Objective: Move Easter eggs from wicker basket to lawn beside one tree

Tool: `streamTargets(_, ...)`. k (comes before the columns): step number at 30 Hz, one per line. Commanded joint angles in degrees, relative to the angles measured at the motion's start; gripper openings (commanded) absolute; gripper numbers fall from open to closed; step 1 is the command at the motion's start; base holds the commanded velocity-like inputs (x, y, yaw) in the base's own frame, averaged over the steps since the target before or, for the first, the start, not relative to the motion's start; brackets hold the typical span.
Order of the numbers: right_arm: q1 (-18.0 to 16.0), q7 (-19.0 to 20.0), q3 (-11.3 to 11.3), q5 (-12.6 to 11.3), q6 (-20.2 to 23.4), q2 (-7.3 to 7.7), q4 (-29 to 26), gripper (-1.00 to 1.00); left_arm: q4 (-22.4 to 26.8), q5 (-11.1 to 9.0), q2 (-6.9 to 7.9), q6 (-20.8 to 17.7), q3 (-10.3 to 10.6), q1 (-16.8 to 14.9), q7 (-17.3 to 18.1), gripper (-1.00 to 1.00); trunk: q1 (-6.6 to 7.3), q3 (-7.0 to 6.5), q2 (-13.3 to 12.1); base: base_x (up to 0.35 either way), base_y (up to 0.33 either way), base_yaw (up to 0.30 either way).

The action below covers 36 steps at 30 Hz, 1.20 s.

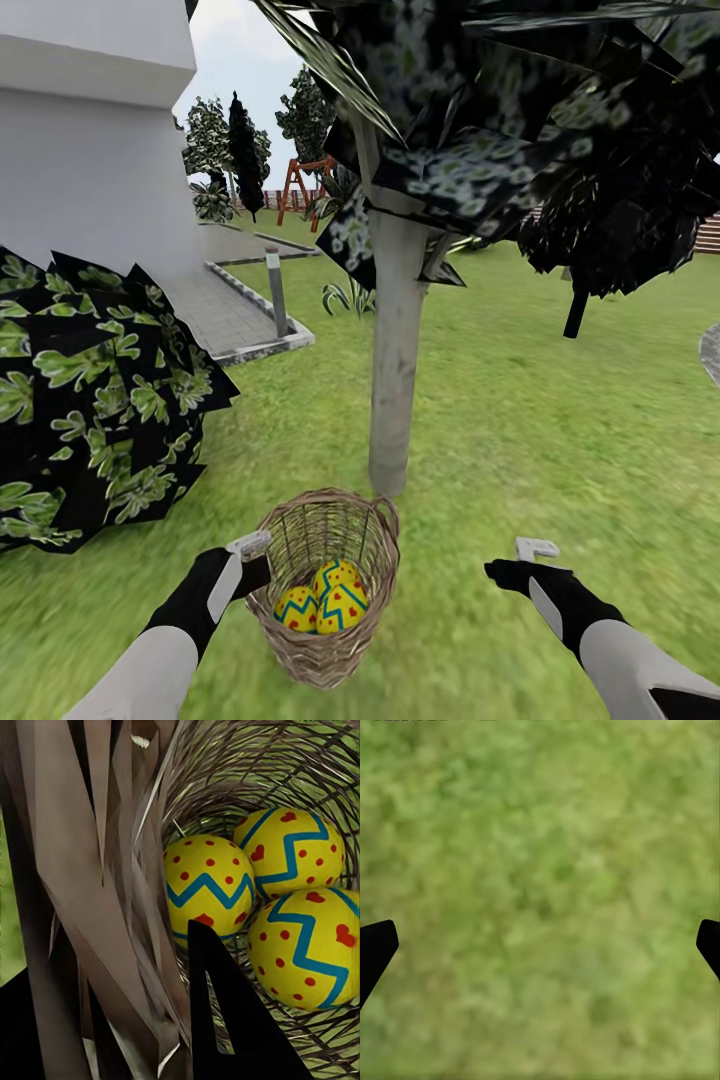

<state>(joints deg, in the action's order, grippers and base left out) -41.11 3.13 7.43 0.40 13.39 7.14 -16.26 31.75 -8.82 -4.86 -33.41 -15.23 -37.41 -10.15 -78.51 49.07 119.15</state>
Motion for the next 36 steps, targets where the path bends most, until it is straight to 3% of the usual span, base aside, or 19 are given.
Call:
streamTargets(1, -0.02, 0.29, 0.38, 0.04, 0.33, -0.02, -0.13, 1.00, 0.14, -0.96, -0.06, -0.16, -0.24, -0.03, -0.31, -1.00, 0.01, 0.05, 0.02, 0.000, 0.000, 0.000)
streamTargets(12, -0.02, 0.29, 0.39, 0.04, 0.33, 0.07, -0.18, 1.00, 0.24, -1.02, -0.06, -0.16, -0.26, -0.03, -0.31, -1.00, 0.01, 0.05, 0.02, 0.072, 0.000, 0.000)
streamTargets(33, -0.02, 0.29, 0.48, 0.04, 0.33, 0.16, -0.19, 1.00, 0.24, -1.02, -0.06, -0.16, -0.16, -0.03, -0.31, -1.00, -4.60, 3.82, 8.45, 0.000, 0.000, 0.000)
streamTargets(36, -0.02, 0.29, 0.48, 0.04, 0.33, 0.16, -0.18, 1.00, 0.24, -1.00, -0.06, -0.16, -0.30, -0.03, -0.31, -1.00, -4.60, 3.82, 8.45, 0.000, 0.000, 0.000)
